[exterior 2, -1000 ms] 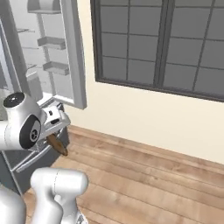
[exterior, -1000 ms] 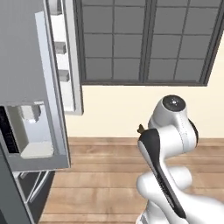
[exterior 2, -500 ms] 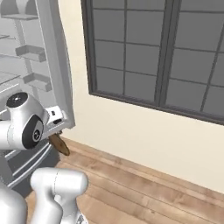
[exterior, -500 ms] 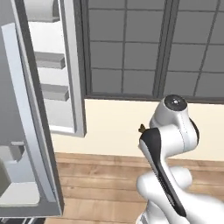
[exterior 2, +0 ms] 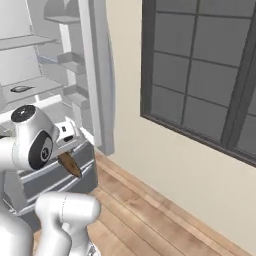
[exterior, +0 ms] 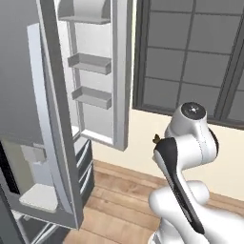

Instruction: Place the fish on the counter behind the older fish on the same shelf of the fridge to maintain FIFO order. Close the fridge door when finished.

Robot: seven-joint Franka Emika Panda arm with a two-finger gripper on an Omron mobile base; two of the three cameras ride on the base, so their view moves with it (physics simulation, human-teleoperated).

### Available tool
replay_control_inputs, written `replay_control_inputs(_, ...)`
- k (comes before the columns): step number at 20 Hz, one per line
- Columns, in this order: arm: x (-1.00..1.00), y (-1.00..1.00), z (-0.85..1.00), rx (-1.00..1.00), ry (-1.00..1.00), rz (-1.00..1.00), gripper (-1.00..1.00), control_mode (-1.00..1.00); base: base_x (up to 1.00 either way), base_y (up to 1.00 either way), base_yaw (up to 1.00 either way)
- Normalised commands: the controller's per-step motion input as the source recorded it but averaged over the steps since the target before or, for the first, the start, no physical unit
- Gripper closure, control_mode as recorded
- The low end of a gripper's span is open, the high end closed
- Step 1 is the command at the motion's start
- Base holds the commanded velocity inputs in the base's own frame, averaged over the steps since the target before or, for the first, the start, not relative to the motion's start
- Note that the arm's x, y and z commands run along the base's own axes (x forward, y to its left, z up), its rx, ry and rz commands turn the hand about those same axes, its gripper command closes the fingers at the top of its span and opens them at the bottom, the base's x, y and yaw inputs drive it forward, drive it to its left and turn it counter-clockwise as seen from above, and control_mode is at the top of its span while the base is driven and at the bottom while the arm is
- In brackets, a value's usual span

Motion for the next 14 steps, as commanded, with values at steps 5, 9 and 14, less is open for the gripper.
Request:
replay_control_inputs(5, 0.0, 0.0, 0.0, 0.0, 0.0, 0.0, 1.0, 1.0, 0.45, 0.0, 0.56)
replay_control_inputs(9, 0.0, 0.0, 0.0, 0.0, 0.0, 0.0, 1.0, 1.0, 0.51, -0.03, 0.53)
replay_control_inputs(14, 0.0, 0.0, 0.0, 0.0, 0.0, 0.0, 1.0, 1.0, 0.56, -0.14, 0.48)
